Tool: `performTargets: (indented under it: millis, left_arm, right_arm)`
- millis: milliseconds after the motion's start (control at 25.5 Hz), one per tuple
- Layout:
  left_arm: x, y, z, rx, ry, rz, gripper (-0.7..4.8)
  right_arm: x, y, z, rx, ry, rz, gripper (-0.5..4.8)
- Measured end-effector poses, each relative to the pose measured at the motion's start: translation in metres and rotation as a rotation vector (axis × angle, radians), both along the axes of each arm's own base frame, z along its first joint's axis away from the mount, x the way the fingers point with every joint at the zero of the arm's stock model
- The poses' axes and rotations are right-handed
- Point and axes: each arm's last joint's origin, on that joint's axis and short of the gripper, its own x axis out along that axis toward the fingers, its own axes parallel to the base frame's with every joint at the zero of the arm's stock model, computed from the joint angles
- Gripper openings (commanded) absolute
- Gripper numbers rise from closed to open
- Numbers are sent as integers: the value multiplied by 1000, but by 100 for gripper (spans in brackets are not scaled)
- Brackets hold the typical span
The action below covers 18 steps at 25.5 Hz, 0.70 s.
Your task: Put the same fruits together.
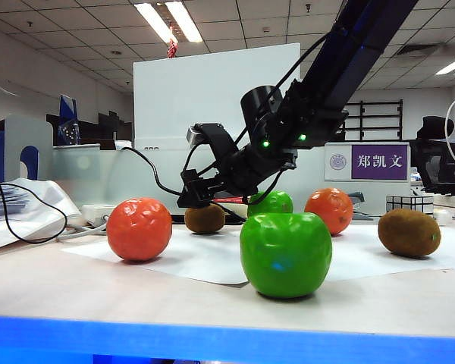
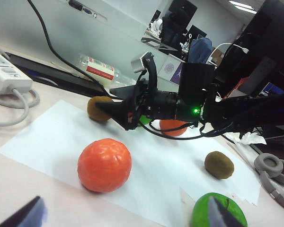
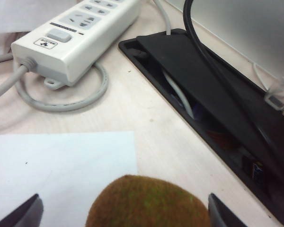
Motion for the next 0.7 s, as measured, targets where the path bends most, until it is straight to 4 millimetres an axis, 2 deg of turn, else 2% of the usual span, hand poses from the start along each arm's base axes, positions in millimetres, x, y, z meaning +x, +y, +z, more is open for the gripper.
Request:
performTargets:
  millis: [235,705]
  left_arm:
    - [0,0,0,0,1,0,479]
    - [0,0,0,-6,5,-1,479]
  right_arm:
    - [3,3,-13,-5,7,0,479]
    - [16,8,-15,-8,-11,-34,479]
